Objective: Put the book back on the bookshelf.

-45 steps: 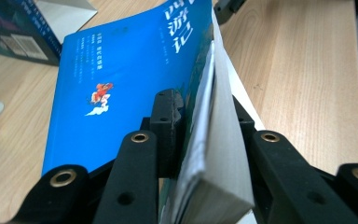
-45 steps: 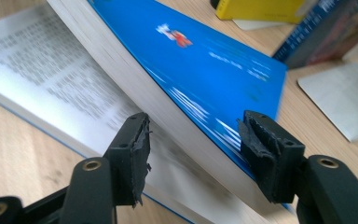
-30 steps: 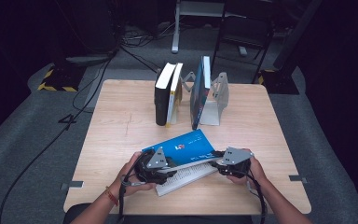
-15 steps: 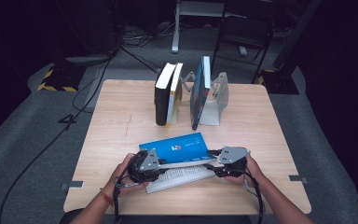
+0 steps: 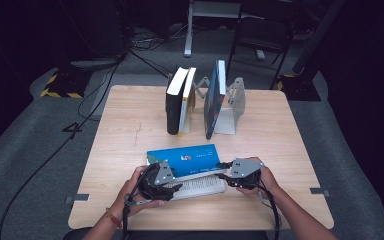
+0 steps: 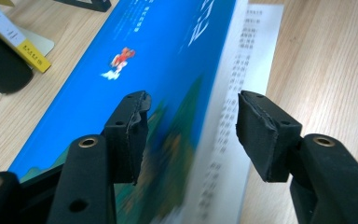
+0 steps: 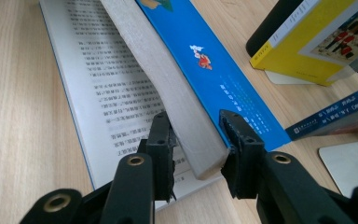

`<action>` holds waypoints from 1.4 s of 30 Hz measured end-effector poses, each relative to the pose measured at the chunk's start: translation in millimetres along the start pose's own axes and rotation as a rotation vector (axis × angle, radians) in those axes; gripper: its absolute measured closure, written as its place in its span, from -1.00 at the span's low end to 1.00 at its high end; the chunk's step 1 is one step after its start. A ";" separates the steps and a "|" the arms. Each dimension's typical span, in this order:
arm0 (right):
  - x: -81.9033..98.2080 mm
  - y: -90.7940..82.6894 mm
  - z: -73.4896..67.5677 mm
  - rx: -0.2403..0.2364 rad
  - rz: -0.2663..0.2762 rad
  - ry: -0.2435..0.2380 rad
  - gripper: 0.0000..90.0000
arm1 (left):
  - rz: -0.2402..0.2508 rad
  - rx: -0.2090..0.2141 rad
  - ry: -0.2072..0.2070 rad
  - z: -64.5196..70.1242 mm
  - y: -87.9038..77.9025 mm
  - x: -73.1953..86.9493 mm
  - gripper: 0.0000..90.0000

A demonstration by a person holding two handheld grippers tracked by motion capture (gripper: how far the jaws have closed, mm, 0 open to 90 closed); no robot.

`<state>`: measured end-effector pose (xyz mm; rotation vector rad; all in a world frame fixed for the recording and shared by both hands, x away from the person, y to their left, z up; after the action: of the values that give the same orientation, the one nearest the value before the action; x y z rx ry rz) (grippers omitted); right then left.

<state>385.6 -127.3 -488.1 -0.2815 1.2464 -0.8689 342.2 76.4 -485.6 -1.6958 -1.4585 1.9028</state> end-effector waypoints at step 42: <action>37.1 -14.8 38.5 0.031 -0.003 0.344 -0.17 | 0.181 -0.124 -0.039 -14.6 9.6 -23.1 0.69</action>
<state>416.5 -173.3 -492.3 -0.1101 1.5486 -0.9650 366.0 63.1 -475.9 -1.9165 -1.5124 1.9828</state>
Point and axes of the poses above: each handheld gripper's, and its own axes: y roughly forward along the jaws, x roughly out of its underside, z roughly to its right, the point moved 7 cm from there along y, roughly forward along the jaws, and after that the axes turned 3 degrees about -z, right-handed, at the moved point
